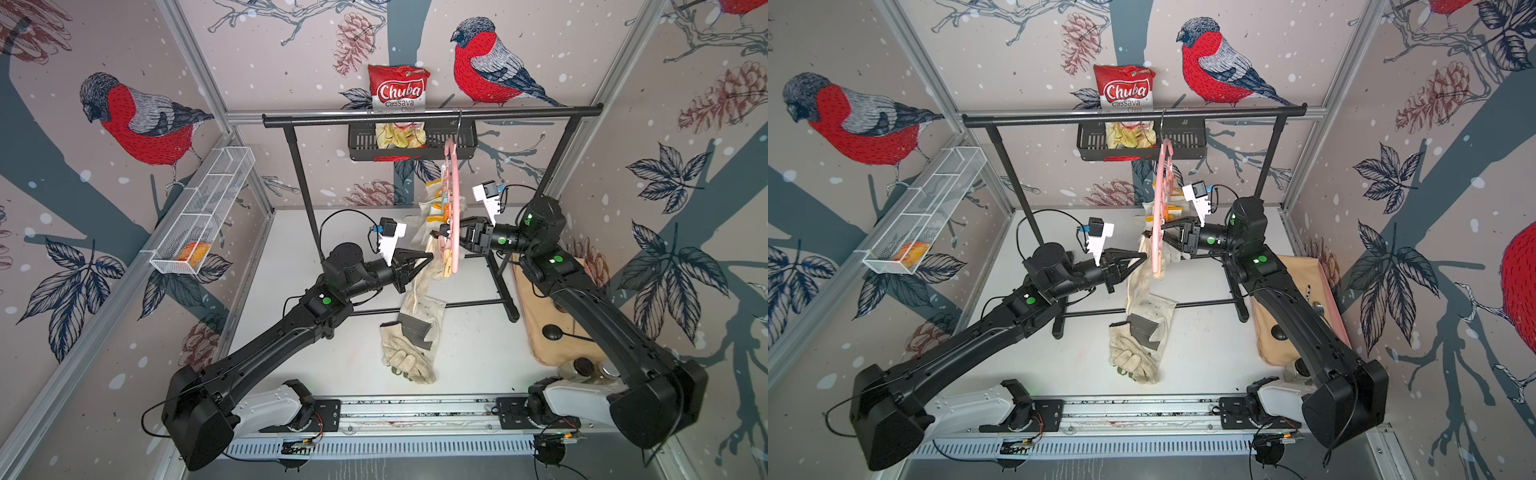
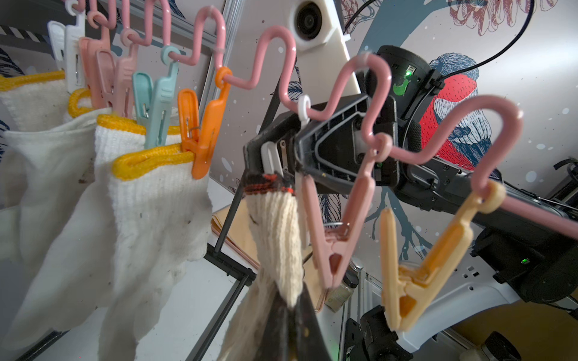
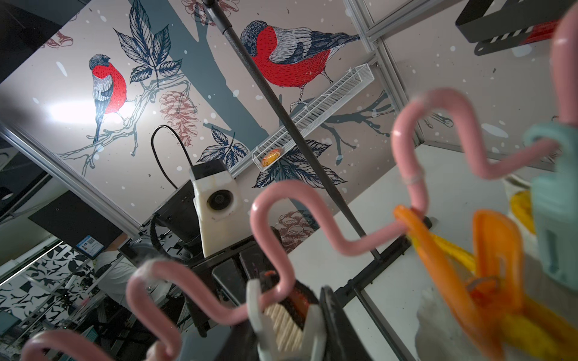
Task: Clip the gloves onto a hanger to dry
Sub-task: Open the clamp at the hanger.
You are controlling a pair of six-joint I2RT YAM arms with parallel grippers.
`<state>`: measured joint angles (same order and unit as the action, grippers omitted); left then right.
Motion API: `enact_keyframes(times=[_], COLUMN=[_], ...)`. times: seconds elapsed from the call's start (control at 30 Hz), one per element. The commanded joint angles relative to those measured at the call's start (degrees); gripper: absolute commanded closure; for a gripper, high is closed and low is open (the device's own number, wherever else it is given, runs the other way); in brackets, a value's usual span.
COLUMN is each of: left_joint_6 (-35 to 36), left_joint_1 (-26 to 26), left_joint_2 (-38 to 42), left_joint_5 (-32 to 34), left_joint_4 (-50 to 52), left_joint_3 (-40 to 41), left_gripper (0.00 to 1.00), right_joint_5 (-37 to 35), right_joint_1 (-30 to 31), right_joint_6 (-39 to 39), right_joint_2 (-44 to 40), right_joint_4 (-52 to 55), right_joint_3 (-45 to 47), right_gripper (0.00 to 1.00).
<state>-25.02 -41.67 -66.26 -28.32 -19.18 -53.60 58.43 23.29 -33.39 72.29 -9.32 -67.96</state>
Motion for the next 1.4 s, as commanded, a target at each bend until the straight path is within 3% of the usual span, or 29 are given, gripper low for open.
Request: enact_keyframes(times=[0.0, 0.13, 0.43, 0.6, 0.83, 1.07, 1.37], left_joint_6=[0.62, 1.02, 1.32, 2.04, 3.89, 4.14, 4.47], left_joint_1=[0.19, 0.16, 0.19, 0.21, 0.19, 0.19, 0.19], left_joint_2=[0.65, 1.13, 1.59, 3.45, 5.23, 6.62, 7.95], left_joint_5=[0.14, 1.13, 2.07, 3.92, 5.85, 9.59, 12.89], left_joint_4=[-1.30, -0.71, -0.35, 0.69, 3.68, 4.41, 6.64], left_joint_3=[0.76, 1.09, 1.04, 1.83, 1.36, 0.59, -1.24], left_gripper=[1.00, 1.00, 1.00, 1.00, 1.00, 1.00, 0.99], right_joint_5=[-2.24, -3.96, -4.82, -9.51, -11.23, -25.61, -35.59], right_joint_1=[-0.55, -1.00, -1.67, -2.20, -2.23, -4.37, -10.58], right_joint_6=[0.11, 1.41, 2.14, 5.88, 7.78, 8.35, 5.29], right_joint_2=[-0.25, -1.61, -2.52, -3.76, -8.44, -14.08, -19.78], right_joint_4=[-0.13, 2.16, 3.85, 11.75, 14.96, 20.16, 21.94], right_joint_3=[-0.42, -0.82, -0.59, -1.41, 1.62, 1.54, 1.74], right_gripper=[0.53, 0.43, 0.36, 0.31, 0.20, 0.16, 0.17])
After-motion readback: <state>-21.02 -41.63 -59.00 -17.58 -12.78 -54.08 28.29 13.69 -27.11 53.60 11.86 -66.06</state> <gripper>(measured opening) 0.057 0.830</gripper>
